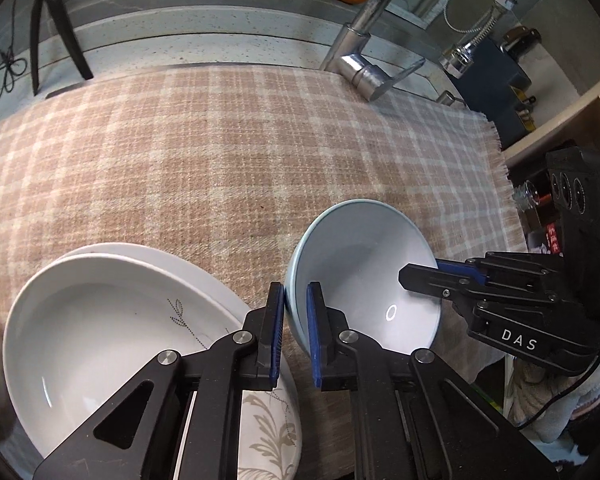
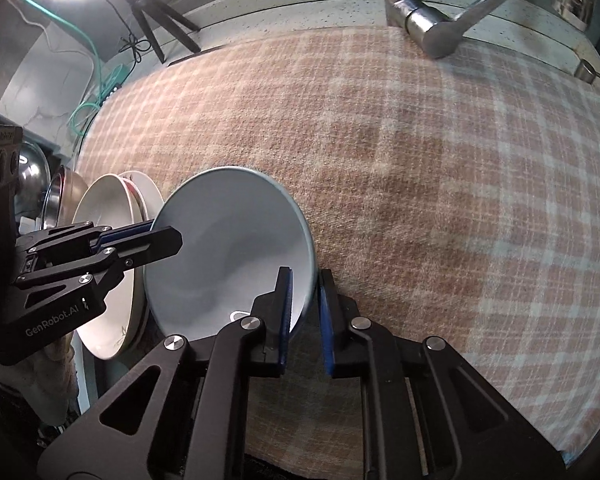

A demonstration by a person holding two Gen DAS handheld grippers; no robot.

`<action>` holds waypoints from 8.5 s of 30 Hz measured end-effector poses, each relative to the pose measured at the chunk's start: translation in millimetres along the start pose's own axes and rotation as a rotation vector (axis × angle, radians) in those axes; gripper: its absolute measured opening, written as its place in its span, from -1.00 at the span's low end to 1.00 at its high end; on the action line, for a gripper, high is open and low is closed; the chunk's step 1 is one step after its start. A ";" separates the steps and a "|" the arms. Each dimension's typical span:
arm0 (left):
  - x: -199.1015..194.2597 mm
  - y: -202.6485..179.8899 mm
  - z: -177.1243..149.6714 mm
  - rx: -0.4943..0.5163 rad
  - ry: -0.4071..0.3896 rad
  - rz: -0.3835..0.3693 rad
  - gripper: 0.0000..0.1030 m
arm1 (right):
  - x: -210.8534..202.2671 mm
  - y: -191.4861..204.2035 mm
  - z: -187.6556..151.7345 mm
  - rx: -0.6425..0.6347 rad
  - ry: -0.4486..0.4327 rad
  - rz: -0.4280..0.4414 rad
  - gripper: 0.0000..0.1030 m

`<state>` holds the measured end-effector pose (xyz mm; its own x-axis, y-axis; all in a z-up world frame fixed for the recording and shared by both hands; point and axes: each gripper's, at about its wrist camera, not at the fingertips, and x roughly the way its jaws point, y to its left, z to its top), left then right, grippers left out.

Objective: Organize plates and bowls

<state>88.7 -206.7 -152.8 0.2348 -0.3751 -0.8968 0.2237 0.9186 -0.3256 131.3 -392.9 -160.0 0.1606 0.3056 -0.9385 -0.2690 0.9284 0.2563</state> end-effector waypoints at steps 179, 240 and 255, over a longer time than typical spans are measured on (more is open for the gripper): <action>-147.7 291.5 -109.9 -0.482 -0.122 0.091 -0.83 | 92.4 288.0 73.0 -0.192 0.166 0.226 -0.77; -113.3 125.8 -70.5 -0.209 -0.050 0.053 -0.74 | -15.0 131.6 1.9 -0.010 0.031 0.172 -0.63; -147.6 114.1 -86.0 -0.195 -0.166 0.097 -0.61 | -52.9 133.6 -14.2 -0.083 -0.106 0.071 -0.35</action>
<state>-1.8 -35.9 -83.3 0.4017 -0.2846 -0.8704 0.0098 0.9518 -0.3067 73.4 -288.0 -79.4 0.2364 0.3942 -0.8881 -0.3599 0.8845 0.2967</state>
